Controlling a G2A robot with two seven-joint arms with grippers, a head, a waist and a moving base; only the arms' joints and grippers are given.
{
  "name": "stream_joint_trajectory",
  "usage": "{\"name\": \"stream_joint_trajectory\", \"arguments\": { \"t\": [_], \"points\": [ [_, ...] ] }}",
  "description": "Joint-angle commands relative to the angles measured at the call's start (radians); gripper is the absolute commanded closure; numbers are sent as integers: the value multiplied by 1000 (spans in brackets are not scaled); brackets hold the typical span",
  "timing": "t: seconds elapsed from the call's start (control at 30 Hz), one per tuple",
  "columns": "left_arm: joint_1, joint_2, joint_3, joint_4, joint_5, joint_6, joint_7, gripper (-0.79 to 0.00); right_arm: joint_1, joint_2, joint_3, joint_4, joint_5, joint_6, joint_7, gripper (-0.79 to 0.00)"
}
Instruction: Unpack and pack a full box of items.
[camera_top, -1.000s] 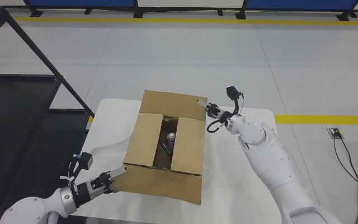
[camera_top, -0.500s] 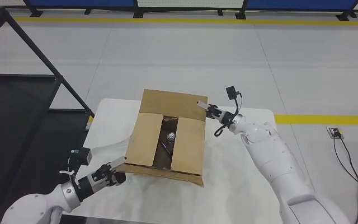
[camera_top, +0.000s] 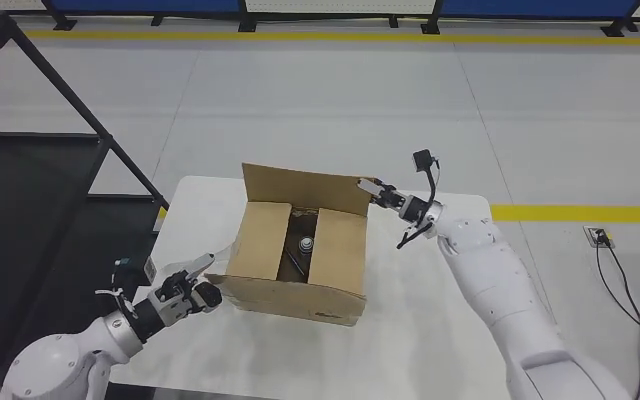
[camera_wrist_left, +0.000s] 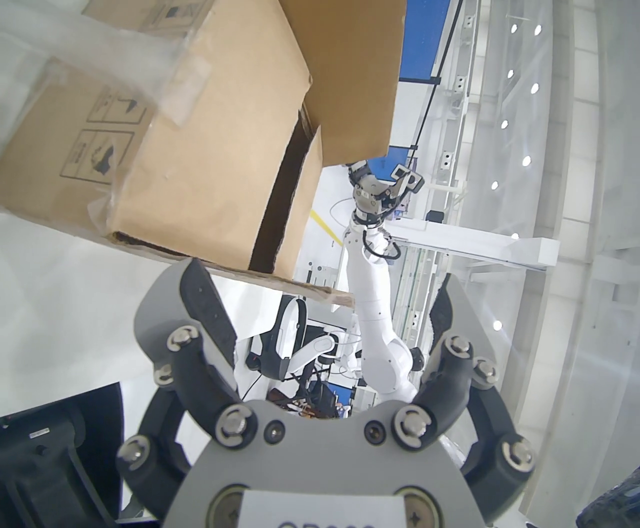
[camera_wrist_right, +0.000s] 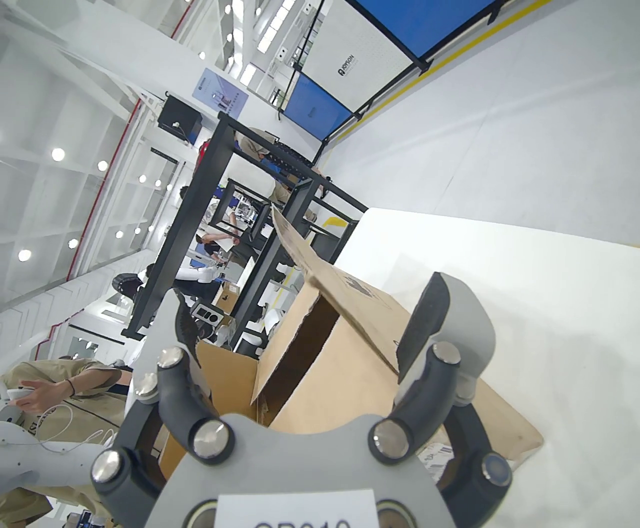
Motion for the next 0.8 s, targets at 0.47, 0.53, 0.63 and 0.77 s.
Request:
{"name": "stream_joint_trajectory", "arguments": {
  "t": [0.47,0.53,0.63,0.77],
  "points": [
    [-95,-10,145,-22,-3,105,268,-785,-205,64,55,-499,104,187,236,-785],
    [-106,-12,168,-24,2,109,291,-785,-226,70,58,-566,101,276,251,-785],
    [-120,-13,199,-23,27,106,316,-785,-239,74,56,-616,89,363,263,-785],
    [-148,-15,231,-5,50,103,338,-785,-239,74,56,-616,89,363,263,-785]
  ]
}}
